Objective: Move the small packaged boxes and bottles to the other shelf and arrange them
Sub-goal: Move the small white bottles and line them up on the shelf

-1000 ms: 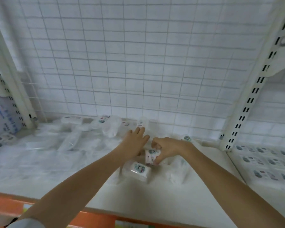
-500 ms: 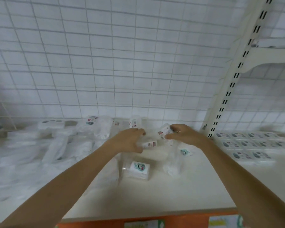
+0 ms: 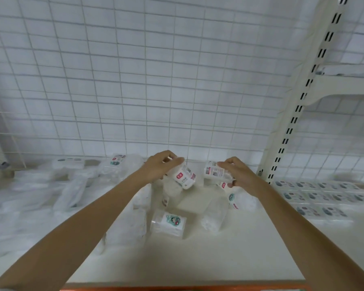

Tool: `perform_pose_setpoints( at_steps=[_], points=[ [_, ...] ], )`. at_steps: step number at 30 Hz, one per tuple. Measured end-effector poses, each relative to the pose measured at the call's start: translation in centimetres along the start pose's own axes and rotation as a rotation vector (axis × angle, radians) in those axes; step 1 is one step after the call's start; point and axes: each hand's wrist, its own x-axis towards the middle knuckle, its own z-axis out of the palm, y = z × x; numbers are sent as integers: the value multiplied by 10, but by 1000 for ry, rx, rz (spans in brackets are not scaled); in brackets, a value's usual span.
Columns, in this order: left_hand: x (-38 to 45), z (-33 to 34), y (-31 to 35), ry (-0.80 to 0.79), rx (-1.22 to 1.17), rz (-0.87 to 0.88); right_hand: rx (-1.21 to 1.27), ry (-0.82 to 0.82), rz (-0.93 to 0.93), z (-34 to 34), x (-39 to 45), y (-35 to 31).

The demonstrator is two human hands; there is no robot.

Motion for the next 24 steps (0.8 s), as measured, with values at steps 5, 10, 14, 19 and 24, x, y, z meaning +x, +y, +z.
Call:
perform_pose_setpoints(
  at_steps=[5,10,14,19,24],
  points=[
    [3,3,0,43,-48,-136,-26,-100,-115,-7,0,4],
    [7,10,2,145,-14,-146,13,-158,-176,-13,-3,5],
    [5,25,13,79,169,-93,34,-288,-176,-16,-8,7],
    [9,33,13,54,204,-104,125,-366,-124,-18,-6,13],
    [11,27,9,-6,55,-104,390,-218,-46,-3,-6,18]
  ],
)
